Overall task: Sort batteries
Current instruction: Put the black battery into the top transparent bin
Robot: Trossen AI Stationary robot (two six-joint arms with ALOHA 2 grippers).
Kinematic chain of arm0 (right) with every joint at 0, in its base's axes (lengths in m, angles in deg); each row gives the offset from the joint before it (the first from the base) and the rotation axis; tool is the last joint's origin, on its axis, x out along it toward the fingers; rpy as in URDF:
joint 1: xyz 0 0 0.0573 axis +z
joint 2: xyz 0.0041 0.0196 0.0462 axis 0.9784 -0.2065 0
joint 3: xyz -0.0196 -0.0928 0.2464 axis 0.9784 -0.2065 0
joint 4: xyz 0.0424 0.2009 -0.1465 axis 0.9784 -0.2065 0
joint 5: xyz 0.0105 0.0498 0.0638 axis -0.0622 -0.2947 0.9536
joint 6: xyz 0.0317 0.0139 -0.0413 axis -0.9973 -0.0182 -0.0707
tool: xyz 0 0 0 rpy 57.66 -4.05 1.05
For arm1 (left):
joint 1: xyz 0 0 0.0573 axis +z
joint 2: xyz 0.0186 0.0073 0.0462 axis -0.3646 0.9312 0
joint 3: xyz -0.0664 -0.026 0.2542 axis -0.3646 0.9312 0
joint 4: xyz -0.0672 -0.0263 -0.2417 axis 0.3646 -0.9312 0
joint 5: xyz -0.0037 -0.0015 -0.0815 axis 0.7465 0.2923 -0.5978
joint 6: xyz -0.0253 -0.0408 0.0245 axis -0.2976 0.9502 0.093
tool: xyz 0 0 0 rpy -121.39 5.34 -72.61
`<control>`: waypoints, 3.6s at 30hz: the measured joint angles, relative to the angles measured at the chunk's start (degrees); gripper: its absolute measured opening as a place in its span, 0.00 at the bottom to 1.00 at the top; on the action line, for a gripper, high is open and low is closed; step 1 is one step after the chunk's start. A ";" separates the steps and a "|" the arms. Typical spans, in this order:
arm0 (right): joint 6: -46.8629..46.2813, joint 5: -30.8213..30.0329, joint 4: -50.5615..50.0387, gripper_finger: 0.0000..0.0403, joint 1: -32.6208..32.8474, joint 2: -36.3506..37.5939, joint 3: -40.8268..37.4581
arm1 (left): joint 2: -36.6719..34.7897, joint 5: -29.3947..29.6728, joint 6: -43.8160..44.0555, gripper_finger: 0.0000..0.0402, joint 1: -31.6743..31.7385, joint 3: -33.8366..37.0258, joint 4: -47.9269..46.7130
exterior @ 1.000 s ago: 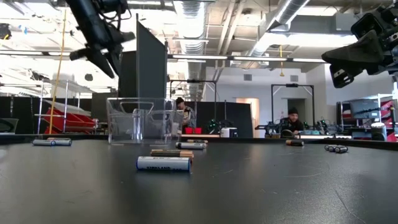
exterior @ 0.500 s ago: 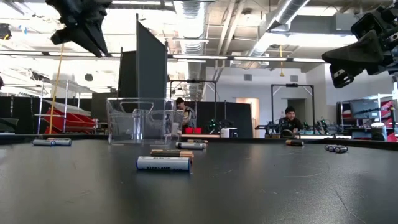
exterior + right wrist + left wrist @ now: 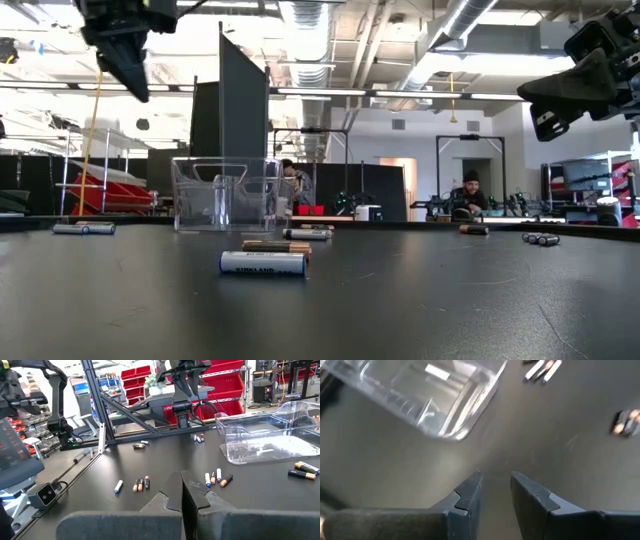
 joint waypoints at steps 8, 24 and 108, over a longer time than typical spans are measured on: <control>0.00 -0.02 -0.01 0.03 0.00 -0.01 0.00 | -0.04 0.52 -2.00 0.24 1.39 0.19 -4.00; 0.00 0.00 -0.02 0.03 0.00 -0.01 -0.01 | -1.24 -5.13 -14.95 0.24 8.44 9.22 0.44; 0.00 0.00 0.00 0.03 0.00 -0.01 0.00 | 22.58 -8.82 -30.86 0.24 16.12 14.93 4.17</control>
